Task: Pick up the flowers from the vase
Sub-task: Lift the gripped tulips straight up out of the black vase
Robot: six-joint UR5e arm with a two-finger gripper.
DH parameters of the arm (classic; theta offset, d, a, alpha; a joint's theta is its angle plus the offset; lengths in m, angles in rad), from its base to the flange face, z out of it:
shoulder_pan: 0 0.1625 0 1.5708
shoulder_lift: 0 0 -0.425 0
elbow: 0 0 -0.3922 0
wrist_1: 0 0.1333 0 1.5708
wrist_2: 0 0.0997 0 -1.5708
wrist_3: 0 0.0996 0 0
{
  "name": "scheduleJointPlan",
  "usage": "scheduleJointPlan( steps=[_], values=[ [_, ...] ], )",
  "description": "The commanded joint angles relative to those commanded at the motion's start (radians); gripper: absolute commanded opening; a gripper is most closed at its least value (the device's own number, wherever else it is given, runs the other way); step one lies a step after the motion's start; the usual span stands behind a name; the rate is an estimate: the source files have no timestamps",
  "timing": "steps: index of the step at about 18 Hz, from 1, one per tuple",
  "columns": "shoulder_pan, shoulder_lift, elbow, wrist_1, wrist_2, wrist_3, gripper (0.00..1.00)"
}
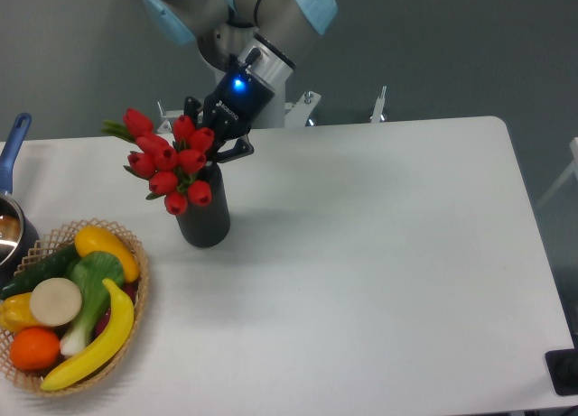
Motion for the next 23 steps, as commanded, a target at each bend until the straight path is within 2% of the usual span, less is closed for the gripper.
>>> scheduleJointPlan(
  steps=[6, 13, 23],
  values=[
    [0.021, 0.043, 0.011, -0.009, -0.029, -0.035, 0.00],
    [0.060, 0.048, 0.104, -0.028, -0.067, -0.153, 0.00],
    [0.100, 0.077, 0.130, -0.041, -0.107, -0.238, 0.00]
  ],
)
